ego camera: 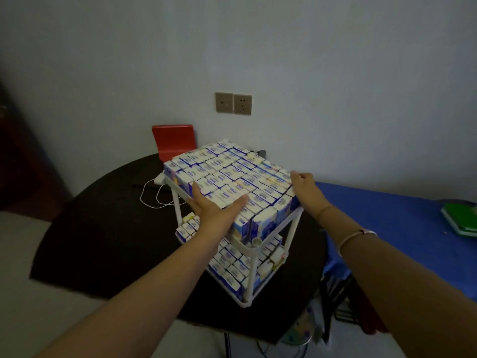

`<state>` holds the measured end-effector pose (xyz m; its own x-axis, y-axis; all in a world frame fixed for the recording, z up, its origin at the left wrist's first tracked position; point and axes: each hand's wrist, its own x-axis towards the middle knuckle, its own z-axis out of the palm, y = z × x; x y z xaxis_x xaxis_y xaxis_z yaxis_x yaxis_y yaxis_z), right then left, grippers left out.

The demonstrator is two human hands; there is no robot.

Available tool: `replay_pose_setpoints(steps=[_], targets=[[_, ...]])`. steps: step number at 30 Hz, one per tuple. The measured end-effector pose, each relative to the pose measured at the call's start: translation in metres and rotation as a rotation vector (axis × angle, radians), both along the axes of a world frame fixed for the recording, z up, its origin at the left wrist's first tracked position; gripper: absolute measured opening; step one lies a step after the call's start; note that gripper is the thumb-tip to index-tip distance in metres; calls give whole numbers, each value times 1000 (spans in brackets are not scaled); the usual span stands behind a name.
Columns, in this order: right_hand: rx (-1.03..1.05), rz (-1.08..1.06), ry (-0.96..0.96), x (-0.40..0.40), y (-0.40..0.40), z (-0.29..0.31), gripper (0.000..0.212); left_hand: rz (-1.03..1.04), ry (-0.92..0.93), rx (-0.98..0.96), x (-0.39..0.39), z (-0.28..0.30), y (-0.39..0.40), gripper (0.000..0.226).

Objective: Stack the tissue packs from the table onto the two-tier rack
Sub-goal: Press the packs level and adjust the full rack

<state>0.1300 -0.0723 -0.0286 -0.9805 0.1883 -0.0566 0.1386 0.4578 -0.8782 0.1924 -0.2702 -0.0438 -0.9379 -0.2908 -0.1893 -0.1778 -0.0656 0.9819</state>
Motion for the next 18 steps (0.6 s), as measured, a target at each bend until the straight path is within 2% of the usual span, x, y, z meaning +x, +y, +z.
replay_pose_setpoints(steps=[2,7,10,11,15,18], targets=[[43,14,-82,-8,0,-1,55,4,-17,-42,-7,1,3,128],[91,5,-13,6,2,-9,47,-129,-35,-2,-16,2,-17,136],[80,-45,58,15,13,-18,34,-281,-30,57,-21,7,-33,116],[65,-82,75,18,18,-20,37,-328,-23,54,-25,8,-38,109],[-348,-298,18,18,36,-24,58,-472,-55,58,-48,17,-46,103],[-566,-208,-122,3,30,-14,42,-573,-93,44,-71,25,-43,110]])
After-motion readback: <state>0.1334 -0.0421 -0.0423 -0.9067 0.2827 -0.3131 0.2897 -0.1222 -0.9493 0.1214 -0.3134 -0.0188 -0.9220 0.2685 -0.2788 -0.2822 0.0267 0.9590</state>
